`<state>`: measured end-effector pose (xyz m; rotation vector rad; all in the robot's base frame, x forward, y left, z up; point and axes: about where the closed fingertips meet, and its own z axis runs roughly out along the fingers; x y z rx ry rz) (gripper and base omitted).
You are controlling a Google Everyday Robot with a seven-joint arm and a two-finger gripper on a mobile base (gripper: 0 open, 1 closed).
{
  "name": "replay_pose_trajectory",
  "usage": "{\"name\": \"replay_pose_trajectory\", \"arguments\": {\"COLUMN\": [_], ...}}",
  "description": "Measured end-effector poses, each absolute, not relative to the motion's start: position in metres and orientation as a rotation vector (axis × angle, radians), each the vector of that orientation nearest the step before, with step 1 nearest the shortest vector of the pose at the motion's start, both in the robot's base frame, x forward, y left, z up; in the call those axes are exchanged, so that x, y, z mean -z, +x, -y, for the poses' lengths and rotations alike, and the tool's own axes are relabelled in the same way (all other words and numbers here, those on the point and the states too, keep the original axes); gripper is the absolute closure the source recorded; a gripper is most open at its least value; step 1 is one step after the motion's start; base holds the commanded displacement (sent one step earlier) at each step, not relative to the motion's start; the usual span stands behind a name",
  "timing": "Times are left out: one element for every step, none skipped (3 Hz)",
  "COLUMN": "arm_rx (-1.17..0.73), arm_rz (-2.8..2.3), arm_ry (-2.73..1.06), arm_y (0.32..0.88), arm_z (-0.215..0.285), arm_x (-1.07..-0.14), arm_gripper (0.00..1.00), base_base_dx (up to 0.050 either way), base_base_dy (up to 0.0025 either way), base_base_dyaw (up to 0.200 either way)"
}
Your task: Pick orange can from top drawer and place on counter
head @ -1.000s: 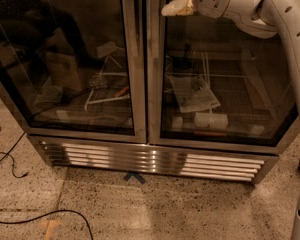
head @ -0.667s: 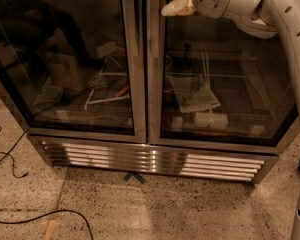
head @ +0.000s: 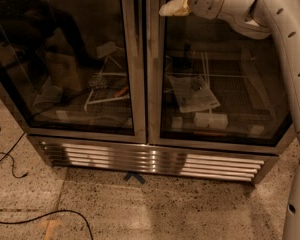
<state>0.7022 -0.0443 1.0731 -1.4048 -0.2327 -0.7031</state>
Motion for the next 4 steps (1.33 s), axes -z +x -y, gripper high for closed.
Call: {"name": "replay_pose_trajectory", "arguments": {"arm_rx": [0.735, 0.728, 0.720, 0.715], "arm_rz": [0.253, 0.266, 0.283, 0.287], "arm_ry": [-1.401, -1.389, -1.371, -1.365], "arm_y": [0.715, 0.720, 0.724, 0.724], "arm_z": [0.038, 0.032, 0.023, 0.023], "arm_x": [-1.072, -1.072, -1.071, -1.069], "arm_gripper": [0.00, 0.00, 0.00, 0.00], "base_base_dx": [0.000, 0.000, 0.000, 0.000], "base_base_dy": [0.00000, 0.00000, 0.00000, 0.00000], "base_base_dyaw": [0.000, 0.000, 0.000, 0.000]}}
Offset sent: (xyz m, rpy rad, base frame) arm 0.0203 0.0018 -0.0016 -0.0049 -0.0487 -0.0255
